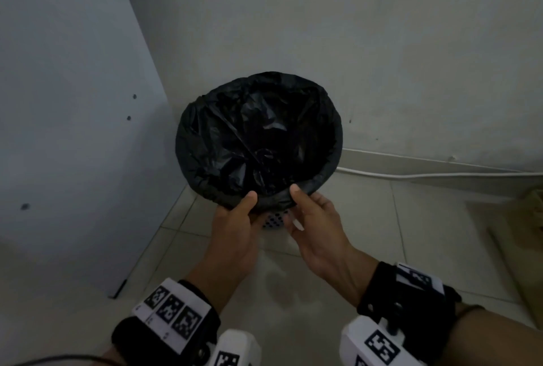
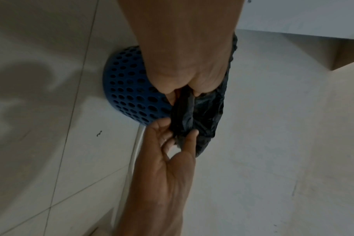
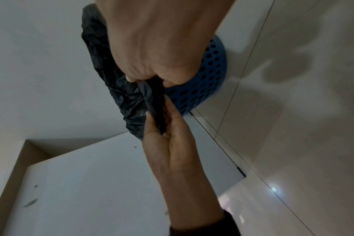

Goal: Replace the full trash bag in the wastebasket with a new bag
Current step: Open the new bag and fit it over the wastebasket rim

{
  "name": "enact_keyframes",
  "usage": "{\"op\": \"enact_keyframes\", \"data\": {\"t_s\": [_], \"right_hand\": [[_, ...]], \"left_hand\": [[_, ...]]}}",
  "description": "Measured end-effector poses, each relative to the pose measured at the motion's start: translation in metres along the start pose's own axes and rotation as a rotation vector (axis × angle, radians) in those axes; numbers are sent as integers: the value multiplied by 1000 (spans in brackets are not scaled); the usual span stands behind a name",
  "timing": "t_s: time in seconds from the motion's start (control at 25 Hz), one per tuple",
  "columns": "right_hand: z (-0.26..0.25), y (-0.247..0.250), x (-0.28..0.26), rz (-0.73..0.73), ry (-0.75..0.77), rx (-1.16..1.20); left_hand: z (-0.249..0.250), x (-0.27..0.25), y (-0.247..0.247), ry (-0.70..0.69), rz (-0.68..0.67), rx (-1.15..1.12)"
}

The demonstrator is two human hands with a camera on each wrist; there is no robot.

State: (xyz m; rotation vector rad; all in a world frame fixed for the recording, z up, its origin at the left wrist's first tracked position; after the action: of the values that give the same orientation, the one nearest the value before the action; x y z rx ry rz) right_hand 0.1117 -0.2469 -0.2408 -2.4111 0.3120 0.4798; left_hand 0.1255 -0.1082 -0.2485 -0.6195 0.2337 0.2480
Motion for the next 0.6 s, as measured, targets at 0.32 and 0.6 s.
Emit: {"op": "enact_keyframes", "data": {"t_s": [0.32, 0.6], "right_hand": [[12, 20, 9, 111, -87, 10], [17, -6, 1, -52, -124, -74]], "left_hand": [[16, 4, 5, -167, -55, 228], [-7, 2, 9, -56, 25, 88]]}}
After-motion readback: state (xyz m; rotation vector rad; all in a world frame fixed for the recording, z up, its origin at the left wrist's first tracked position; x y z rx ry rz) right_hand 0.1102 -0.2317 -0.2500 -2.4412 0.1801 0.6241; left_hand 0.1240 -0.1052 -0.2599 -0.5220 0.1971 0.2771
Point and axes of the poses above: each hand's wrist, its own x-axis towards the middle knuckle, its own y-axis out of the back of the hand, z = x × y, the point moved 9 cm from there along x, towards the middle knuckle, and after that the axes turned 3 degrees about z, right-handed, at the moved point
